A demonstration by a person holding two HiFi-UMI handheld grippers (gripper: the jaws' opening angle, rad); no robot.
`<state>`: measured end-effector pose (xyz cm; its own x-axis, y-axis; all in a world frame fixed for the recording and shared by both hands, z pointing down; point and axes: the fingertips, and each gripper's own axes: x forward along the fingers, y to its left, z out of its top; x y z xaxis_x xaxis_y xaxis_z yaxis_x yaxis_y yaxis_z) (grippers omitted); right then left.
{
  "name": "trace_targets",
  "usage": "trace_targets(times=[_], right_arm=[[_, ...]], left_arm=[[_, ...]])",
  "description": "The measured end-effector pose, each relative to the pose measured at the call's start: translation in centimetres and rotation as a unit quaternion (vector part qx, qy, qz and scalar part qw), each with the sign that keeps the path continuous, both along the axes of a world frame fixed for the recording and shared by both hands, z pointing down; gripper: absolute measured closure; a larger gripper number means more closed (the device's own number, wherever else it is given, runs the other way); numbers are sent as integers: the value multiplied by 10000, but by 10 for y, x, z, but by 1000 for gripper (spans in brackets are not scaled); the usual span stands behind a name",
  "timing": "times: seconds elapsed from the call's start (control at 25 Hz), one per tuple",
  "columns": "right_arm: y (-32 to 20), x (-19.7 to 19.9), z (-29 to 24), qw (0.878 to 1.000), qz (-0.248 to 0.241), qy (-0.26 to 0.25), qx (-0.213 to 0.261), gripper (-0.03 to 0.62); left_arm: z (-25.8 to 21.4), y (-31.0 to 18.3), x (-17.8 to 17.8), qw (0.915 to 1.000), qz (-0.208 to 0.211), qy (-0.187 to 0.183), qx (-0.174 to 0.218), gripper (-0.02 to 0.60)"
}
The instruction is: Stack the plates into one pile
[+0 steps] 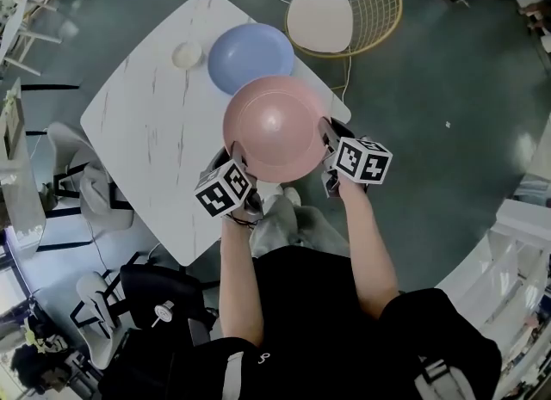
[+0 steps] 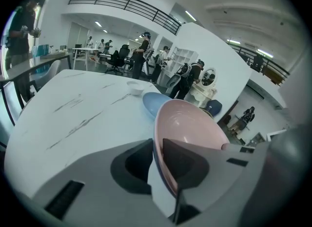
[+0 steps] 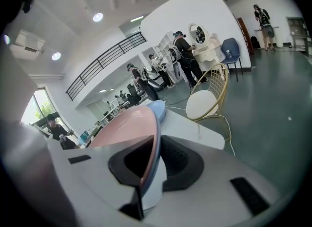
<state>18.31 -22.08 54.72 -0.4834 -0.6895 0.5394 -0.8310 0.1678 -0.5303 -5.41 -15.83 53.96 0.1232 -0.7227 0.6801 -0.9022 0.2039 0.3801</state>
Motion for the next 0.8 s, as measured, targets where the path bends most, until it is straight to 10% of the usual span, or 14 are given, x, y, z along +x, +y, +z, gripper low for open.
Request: trace_targets(times=[0.8], right_arm=[[-48,-44,-6,9985,-444,277,186,544]], left_arm=[[8,-26,-34,9993,-334,102,-138,500]])
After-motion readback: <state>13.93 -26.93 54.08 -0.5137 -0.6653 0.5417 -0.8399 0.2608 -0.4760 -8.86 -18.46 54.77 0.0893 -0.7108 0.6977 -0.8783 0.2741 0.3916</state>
